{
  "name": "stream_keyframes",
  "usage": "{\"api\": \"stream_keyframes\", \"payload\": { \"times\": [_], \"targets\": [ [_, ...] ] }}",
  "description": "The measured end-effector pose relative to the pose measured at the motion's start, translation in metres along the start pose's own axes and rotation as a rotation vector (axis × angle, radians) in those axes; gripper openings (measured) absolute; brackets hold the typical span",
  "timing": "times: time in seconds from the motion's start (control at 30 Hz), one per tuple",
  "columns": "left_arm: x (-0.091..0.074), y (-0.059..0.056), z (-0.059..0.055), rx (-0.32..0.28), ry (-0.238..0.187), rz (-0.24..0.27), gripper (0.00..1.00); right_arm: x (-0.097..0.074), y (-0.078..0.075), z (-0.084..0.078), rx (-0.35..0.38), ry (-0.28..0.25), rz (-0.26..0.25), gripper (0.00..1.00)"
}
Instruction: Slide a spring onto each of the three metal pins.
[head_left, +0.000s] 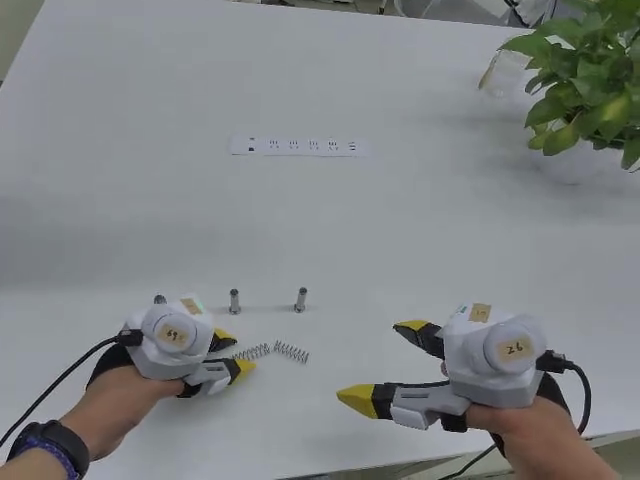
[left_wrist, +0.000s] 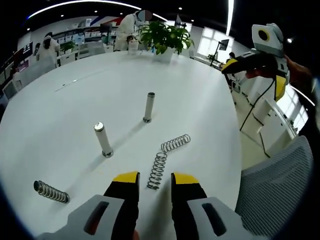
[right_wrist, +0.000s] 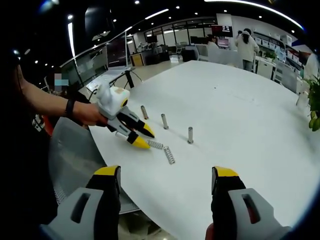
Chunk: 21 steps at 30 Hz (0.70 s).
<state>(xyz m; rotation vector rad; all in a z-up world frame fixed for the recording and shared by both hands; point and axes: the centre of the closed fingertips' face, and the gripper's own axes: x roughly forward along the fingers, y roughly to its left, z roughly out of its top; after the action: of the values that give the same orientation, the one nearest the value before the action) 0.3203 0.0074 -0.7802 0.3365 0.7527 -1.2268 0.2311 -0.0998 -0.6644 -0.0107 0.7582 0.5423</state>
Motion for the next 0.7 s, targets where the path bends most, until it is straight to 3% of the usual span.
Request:
{"api": "stream_keyframes", "payload": {
  "times": [0.2, 0.27, 0.7],
  "targets": [
    [0.004, 0.001, -0.007, 0.009, 0.035, 0.013, 0.09, 0.000, 0.000, 0.000, 0.001, -0.001, 0.001, 0.73],
    [0.002, 0.005, -0.006, 0.013, 0.029, 0.034, 0.04, 0.000, -0.001, 0.000, 0.003, -0.004, -0.003, 0.72],
    [-0.008, 0.006, -0.015, -0.009, 0.058, 0.054, 0.03, 0.001, -0.001, 0.000, 0.004, -0.006, -0.002, 0.71]
  ]
}}
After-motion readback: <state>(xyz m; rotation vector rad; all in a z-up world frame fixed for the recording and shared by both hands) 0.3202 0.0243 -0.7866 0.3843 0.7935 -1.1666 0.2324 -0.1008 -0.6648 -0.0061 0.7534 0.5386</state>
